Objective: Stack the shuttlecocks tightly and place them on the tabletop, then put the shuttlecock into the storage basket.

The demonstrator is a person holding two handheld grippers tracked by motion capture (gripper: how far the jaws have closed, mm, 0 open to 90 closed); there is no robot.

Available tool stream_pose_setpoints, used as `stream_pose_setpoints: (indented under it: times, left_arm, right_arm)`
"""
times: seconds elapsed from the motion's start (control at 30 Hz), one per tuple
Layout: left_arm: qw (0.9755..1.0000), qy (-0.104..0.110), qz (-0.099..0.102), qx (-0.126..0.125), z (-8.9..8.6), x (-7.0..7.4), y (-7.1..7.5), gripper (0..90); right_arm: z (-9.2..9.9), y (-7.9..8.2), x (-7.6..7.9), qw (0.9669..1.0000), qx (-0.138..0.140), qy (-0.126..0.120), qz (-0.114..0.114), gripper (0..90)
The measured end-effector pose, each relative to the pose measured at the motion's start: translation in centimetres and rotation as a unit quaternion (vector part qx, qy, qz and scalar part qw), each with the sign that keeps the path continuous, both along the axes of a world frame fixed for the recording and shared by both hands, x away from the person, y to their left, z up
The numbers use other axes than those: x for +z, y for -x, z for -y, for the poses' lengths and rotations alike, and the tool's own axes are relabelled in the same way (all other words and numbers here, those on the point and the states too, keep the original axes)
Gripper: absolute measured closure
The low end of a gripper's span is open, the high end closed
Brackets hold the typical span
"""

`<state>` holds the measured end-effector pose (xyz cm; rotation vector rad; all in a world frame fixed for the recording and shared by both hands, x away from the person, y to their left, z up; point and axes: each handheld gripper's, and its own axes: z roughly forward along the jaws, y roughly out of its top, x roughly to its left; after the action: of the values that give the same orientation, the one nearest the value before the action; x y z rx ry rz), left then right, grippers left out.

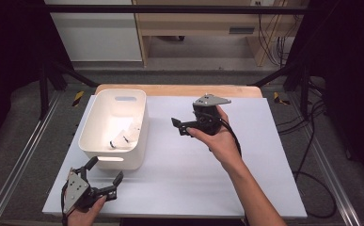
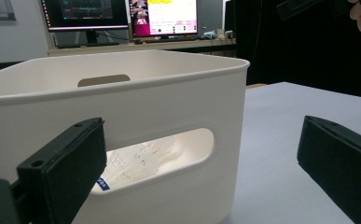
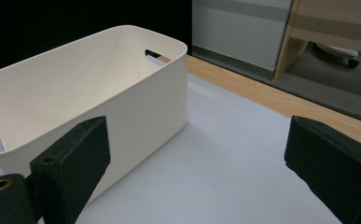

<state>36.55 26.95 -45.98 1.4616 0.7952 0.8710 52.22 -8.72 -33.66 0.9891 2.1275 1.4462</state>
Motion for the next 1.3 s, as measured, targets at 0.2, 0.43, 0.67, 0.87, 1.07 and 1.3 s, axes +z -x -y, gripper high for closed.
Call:
stream_pose_setpoints:
  times: [0.2, 0.43, 0.67, 0.87, 1.07, 1.3]
  left_arm:
    - [1.0, -0.002, 0.0, -0.001, 0.1, 0.0, 0.0, 1.4]
    - [1.0, -0.003, -0.001, -0.001, 0.1, 0.0, 0.0, 1.4]
    - [1.0, -0.003, -0.001, -0.001, 0.1, 0.0, 0.0, 1.4]
    - [1.0, -0.003, -0.001, -0.001, 0.1, -0.1, 0.0, 1.4]
    - [1.0, -0.002, -0.001, -0.001, 0.1, 0.0, -0.1, 1.3]
    - [1.0, -0.002, -0.004, 0.0, 0.1, -0.1, -0.1, 1.2]
  right_arm:
    - [0.8, 0.1, -0.1, 0.9999, -0.005, 0.001, 0.009, 5.7]
    - [1.8, 0.1, 0.0, 0.9998, -0.013, -0.003, 0.017, 5.7]
    - [2.9, 0.4, 0.1, 0.9996, -0.017, -0.005, 0.022, 5.3]
    - [4.0, 0.5, 0.5, 0.999, -0.029, -0.015, 0.029, 5.2]
    - [5.0, 0.8, 0.7, 0.9985, -0.038, -0.019, 0.034, 5.0]
    - [6.1, 1.2, 1.0, 0.9978, -0.046, -0.027, 0.039, 4.9]
